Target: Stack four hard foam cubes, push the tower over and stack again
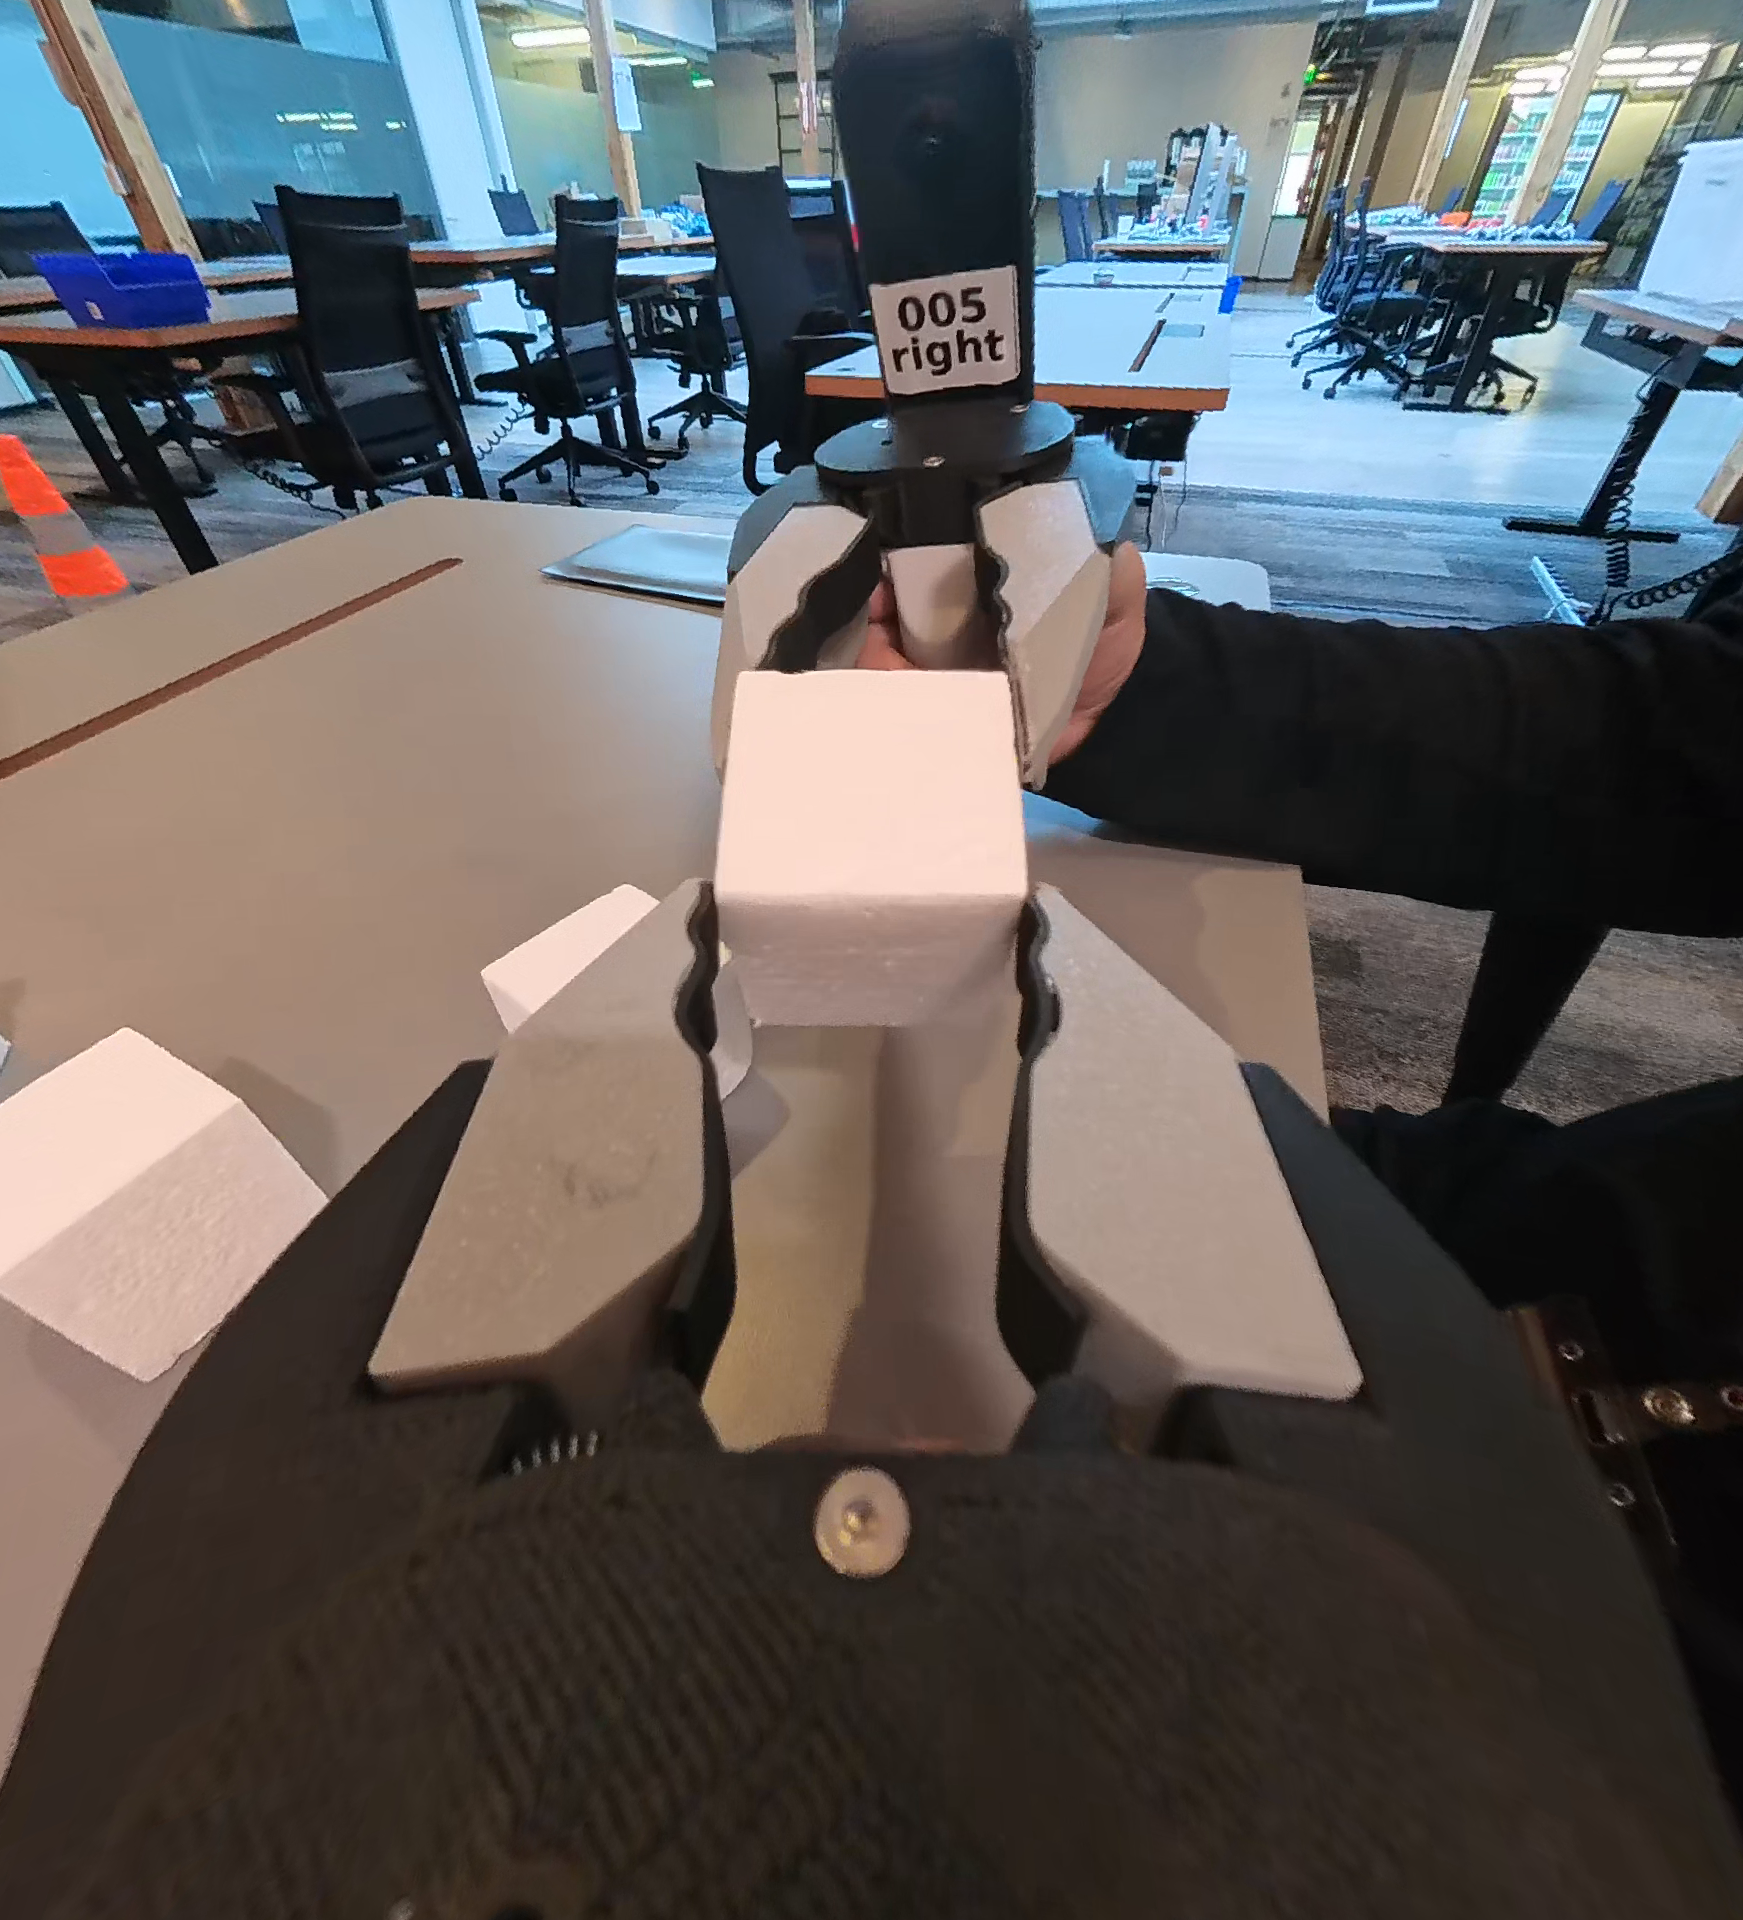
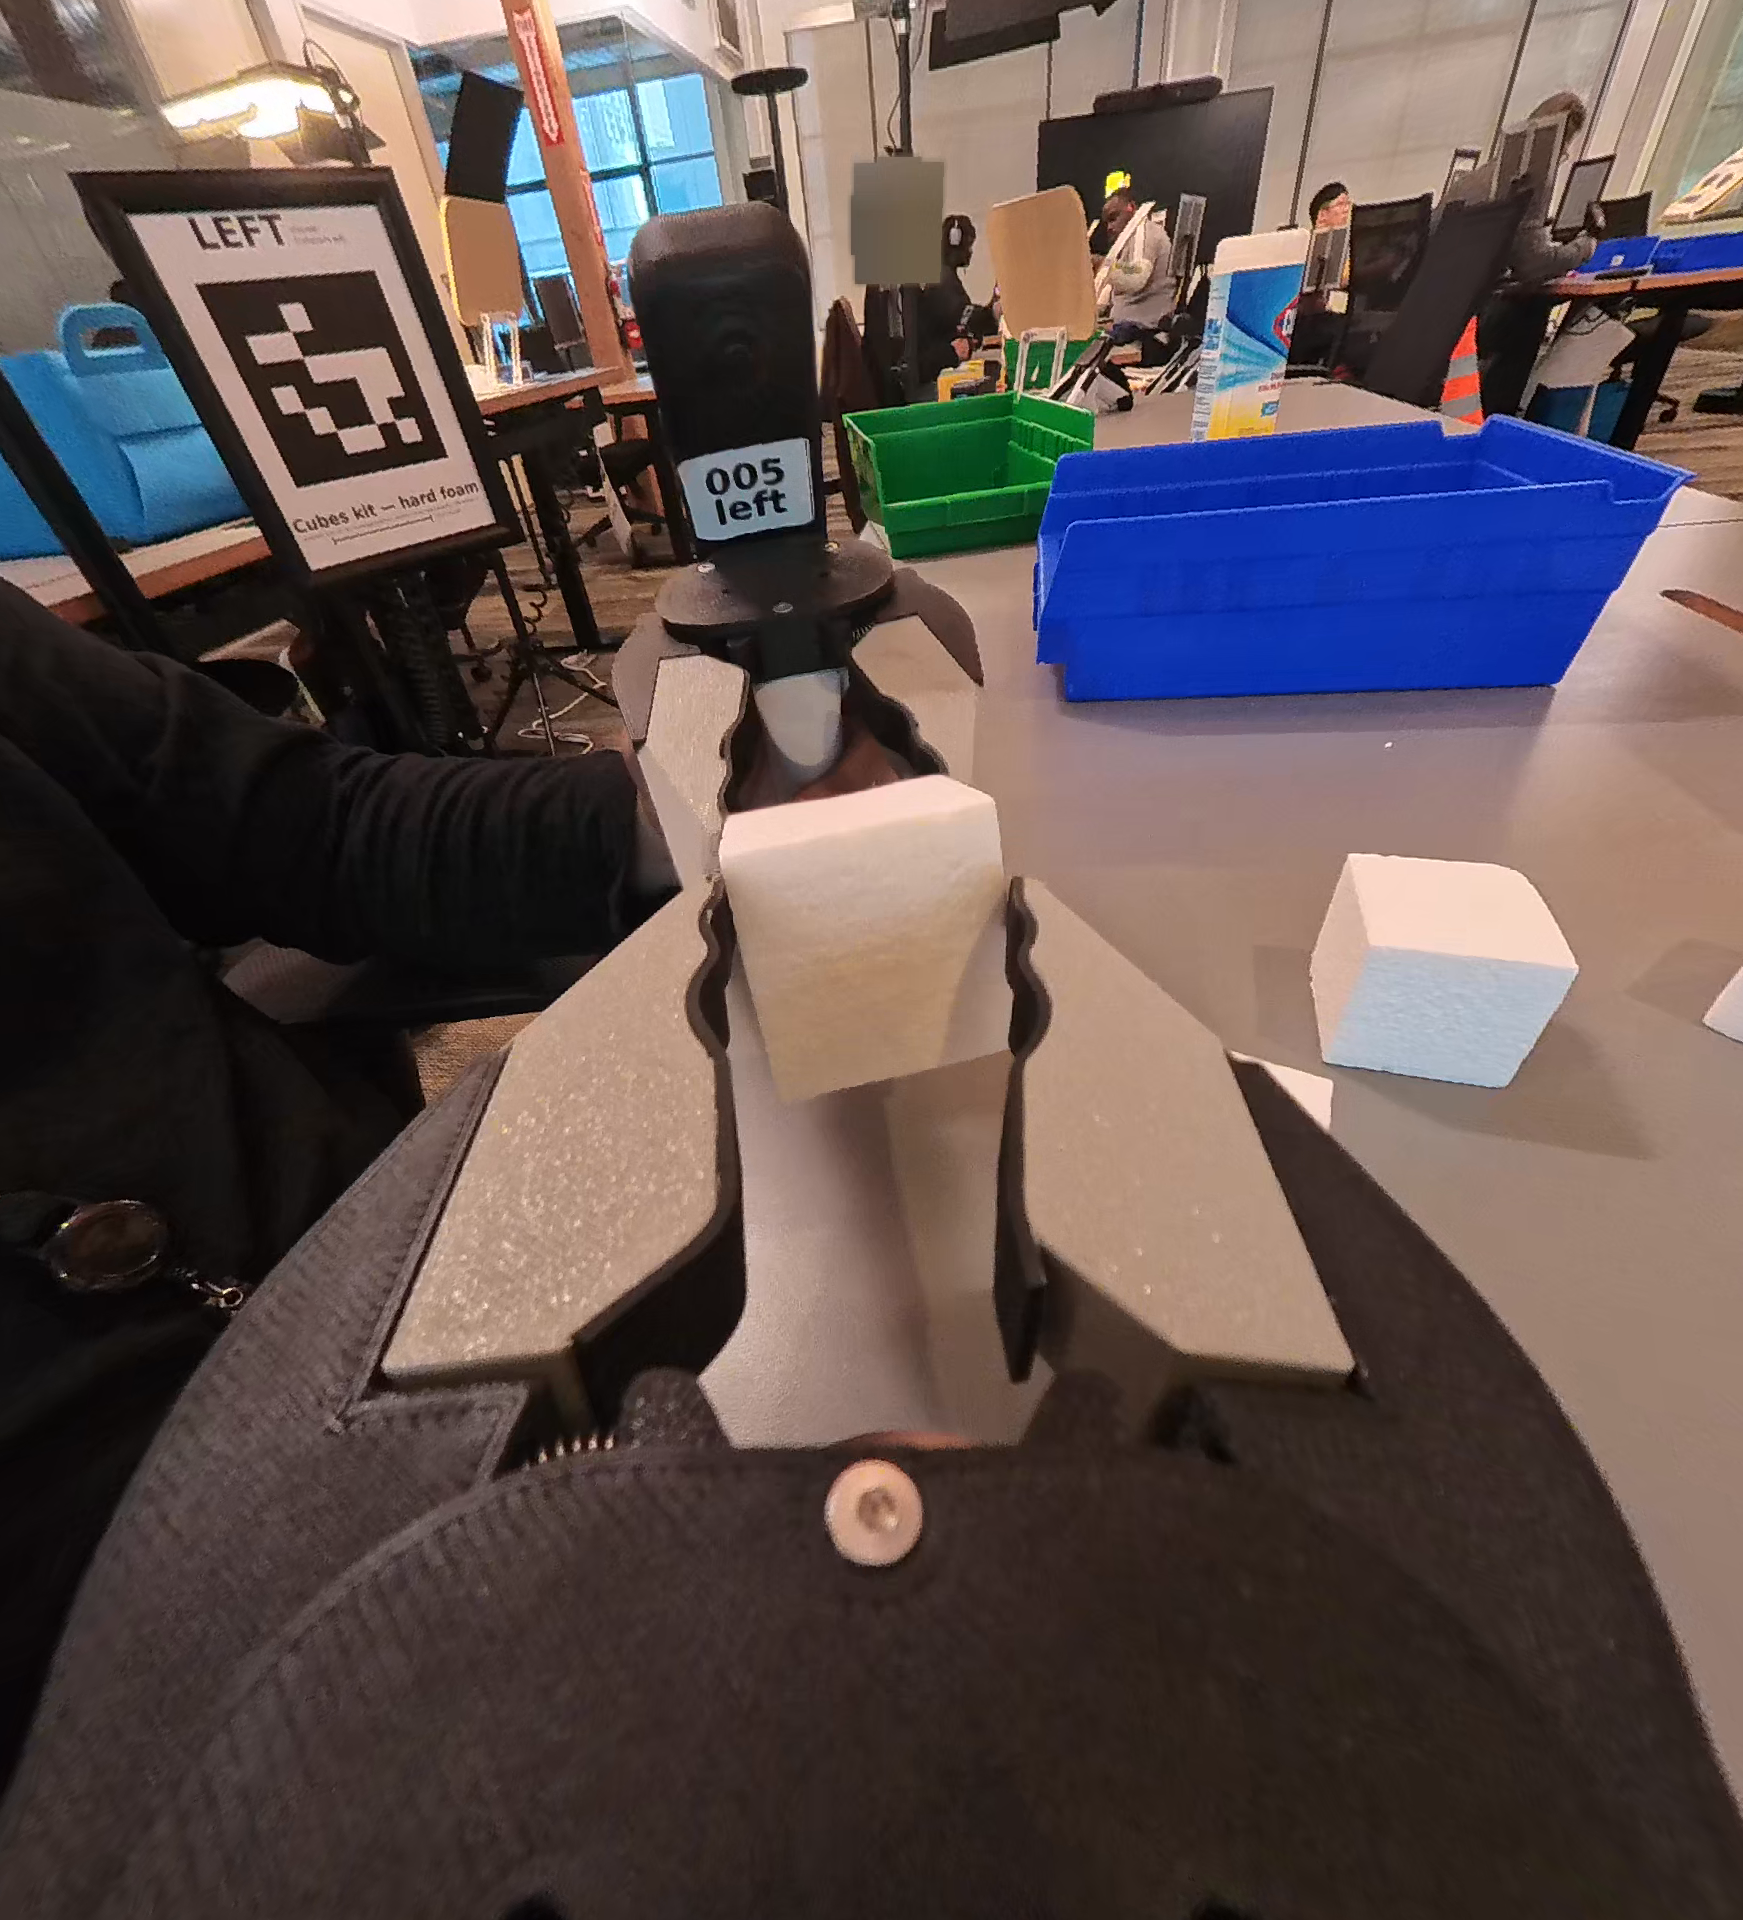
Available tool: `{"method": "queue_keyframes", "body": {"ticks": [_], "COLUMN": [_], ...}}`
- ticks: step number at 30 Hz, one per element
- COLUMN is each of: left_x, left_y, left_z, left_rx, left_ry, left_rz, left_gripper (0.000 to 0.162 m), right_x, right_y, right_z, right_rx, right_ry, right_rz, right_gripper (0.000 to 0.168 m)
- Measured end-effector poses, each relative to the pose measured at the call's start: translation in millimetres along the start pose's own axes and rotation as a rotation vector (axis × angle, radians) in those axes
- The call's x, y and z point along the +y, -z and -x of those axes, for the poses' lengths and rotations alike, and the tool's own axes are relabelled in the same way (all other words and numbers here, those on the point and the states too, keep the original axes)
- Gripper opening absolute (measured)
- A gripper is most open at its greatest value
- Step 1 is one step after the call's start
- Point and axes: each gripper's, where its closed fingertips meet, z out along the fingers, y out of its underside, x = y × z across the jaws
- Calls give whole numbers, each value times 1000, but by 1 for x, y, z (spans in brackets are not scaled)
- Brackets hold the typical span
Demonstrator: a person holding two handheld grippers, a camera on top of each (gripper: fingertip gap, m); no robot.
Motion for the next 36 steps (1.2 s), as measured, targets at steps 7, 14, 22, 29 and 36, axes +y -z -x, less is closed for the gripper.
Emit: {"method": "queue_keyframes", "body": {"ticks": [7, 14, 22, 29, 36], "left_x": [0, 10, 11, 13, 16], "left_y": [1, -6, -7, -7, -6], "left_z": [-5, -9, -11, -3, 7], "left_rx": [20, 24, 32, -6, -42], "left_ry": [-20, -50, -50, -38, -4], "left_rz": [5, 70, 70, 75, 85], "left_gripper": [55, 55, 55, 52, 50], "right_x": [0, 2, 10, 5, -10], "right_y": [-1, -4, -9, -5, 11], "right_z": [5, 9, 10, 2, -27], "right_rx": [-28, -41, -34, 1, 160], "right_ry": [8, 21, 42, 35, 22], "right_rz": [4, 13, 58, 32, -50], "right_gripper": [52, 57, 56, 56, 56]}}
